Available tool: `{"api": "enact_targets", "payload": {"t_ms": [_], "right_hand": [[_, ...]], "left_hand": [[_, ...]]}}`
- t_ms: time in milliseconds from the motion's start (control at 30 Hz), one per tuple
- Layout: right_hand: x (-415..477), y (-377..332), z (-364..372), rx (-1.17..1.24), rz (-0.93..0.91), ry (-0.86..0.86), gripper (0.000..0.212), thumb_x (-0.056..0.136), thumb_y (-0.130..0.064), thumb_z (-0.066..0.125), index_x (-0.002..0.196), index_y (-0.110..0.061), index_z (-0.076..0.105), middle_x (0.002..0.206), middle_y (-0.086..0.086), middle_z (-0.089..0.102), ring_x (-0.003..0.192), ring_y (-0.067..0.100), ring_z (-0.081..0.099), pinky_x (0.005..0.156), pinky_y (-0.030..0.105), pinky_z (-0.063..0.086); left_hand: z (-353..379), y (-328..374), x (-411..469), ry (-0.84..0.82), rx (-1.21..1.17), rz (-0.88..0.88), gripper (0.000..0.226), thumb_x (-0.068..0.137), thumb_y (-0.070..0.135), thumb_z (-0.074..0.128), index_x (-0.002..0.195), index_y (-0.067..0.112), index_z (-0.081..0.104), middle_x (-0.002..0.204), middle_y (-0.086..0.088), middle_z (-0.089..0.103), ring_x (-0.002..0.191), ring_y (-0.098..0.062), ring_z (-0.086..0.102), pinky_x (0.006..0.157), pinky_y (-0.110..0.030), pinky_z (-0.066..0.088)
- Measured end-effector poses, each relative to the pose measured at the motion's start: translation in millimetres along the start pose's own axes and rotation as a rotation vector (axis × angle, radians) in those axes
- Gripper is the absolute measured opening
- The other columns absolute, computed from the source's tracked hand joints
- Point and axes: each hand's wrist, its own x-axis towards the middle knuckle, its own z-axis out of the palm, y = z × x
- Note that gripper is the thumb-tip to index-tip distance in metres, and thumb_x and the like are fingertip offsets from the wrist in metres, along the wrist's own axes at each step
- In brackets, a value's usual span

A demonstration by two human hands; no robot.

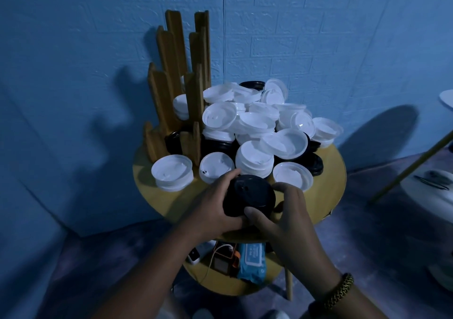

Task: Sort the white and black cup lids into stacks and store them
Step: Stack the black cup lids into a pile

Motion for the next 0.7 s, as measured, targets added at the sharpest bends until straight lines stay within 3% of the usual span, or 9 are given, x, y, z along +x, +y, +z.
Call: {"api": "enact_targets", "payload": {"t_ms": [167,300,400,467,600,700], "right_hand": [[6.4,-2.5,2.5,-0.047,-0.124,-0.026,0.062,0.082,-0.052,0.070,0.135,-0.032,0.045,0.124,-0.016,0.050,0.117,0.006,0.048,0.095,0.028,0.048],[11.5,-5.6,4.1,-0.101,-0.121,-0.040,0.071,0.084,-0.052,0.069,0.145,-0.028,0.041,0.126,-0.014,0.042,0.117,0.005,0.042,0.092,0.012,0.038],[16.2,-4.9,3.3,-0.153,-0.097,-0.090,0.080,0.082,-0.055,0.066,0.150,-0.027,0.035,0.125,-0.012,0.033,0.117,0.006,0.036,0.098,0.020,0.039],[20.3,-6.6,-1.2,-0.190,-0.121,-0.134,0.077,0.082,-0.055,0.065,0.148,-0.027,0.037,0.126,-0.012,0.033,0.120,0.008,0.035,0.100,0.025,0.041],[28.9,-9.6,-12.2,-0.208,-0.193,-0.249,0.063,0.084,-0.047,0.067,0.139,-0.028,0.044,0.125,-0.017,0.042,0.116,0.005,0.042,0.091,0.016,0.040],[32.1,-6.0,-13.7,-0.306,-0.243,-0.288,0.065,0.085,-0.052,0.065,0.143,-0.036,0.040,0.125,-0.013,0.040,0.114,0.009,0.038,0.093,0.023,0.041]], "left_hand": [[0.1,1.8,-1.2,-0.014,0.020,0.012,0.098,0.070,0.060,0.077,0.149,0.056,0.019,0.150,0.022,0.043,0.132,-0.002,0.049,0.104,-0.039,0.051],[0.3,0.6,-2.3,-0.025,0.040,0.026,0.102,0.070,0.060,0.077,0.151,0.055,0.016,0.148,0.027,0.039,0.132,-0.002,0.048,0.103,-0.038,0.052],[0.0,0.0,-2.3,-0.044,0.040,0.032,0.104,0.069,0.056,0.079,0.151,0.056,0.014,0.141,0.033,0.037,0.133,-0.001,0.047,0.103,-0.037,0.052],[0.0,-0.5,-1.6,-0.065,0.042,0.034,0.107,0.070,0.052,0.081,0.152,0.054,0.013,0.146,0.028,0.040,0.133,-0.002,0.048,0.103,-0.037,0.052],[-0.7,0.1,-0.8,-0.073,0.044,0.037,0.108,0.071,0.046,0.086,0.152,0.054,0.014,0.144,0.027,0.043,0.130,0.001,0.050,0.102,-0.033,0.053],[-0.6,1.3,-0.8,-0.084,0.068,0.043,0.108,0.073,0.044,0.088,0.150,0.055,0.013,0.137,0.031,0.044,0.126,0.005,0.050,0.099,-0.025,0.052]]}}
